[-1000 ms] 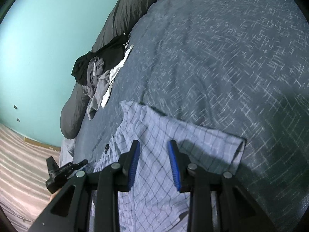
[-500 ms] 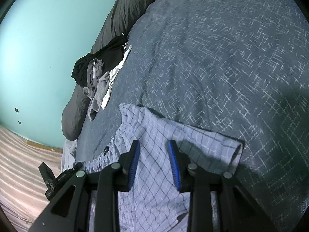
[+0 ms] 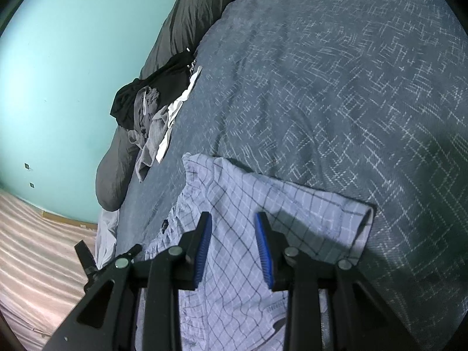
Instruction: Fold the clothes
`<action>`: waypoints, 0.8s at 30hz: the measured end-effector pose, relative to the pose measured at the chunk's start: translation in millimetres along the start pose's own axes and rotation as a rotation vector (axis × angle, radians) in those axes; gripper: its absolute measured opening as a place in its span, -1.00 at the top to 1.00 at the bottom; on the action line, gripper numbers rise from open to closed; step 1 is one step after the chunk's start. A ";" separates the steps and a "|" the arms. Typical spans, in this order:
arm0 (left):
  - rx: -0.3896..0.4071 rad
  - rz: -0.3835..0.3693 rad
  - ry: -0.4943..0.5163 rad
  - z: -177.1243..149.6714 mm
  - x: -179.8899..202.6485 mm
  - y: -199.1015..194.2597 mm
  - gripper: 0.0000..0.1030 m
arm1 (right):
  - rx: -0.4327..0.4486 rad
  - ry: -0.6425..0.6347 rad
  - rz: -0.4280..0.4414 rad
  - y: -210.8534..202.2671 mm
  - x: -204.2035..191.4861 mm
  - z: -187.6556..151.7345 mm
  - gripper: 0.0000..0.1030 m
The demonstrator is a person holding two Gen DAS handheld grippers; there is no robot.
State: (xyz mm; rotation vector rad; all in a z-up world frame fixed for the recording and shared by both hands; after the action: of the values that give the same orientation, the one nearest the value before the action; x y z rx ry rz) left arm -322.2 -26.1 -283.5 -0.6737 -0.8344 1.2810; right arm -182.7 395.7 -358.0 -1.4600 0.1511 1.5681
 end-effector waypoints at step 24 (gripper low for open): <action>0.071 0.008 0.174 -8.0 31.5 -11.8 0.91 | 0.005 0.022 0.008 -4.4 1.9 0.5 0.41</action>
State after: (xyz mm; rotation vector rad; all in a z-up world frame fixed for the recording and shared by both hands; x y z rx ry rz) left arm -306.6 3.0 -273.3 -0.7215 -0.6416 1.2337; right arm -179.7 399.4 -357.3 -1.4748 0.1740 1.5566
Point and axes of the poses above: each gripper's, at about its wrist camera, not at the fingertips, and y roughly the way its jaws point, x to its right, z to its top, the point moved 1 cm from there along y, roughly the way its jaws point, and after that the axes turned 5 degrees about z, right-handed, at the moved point
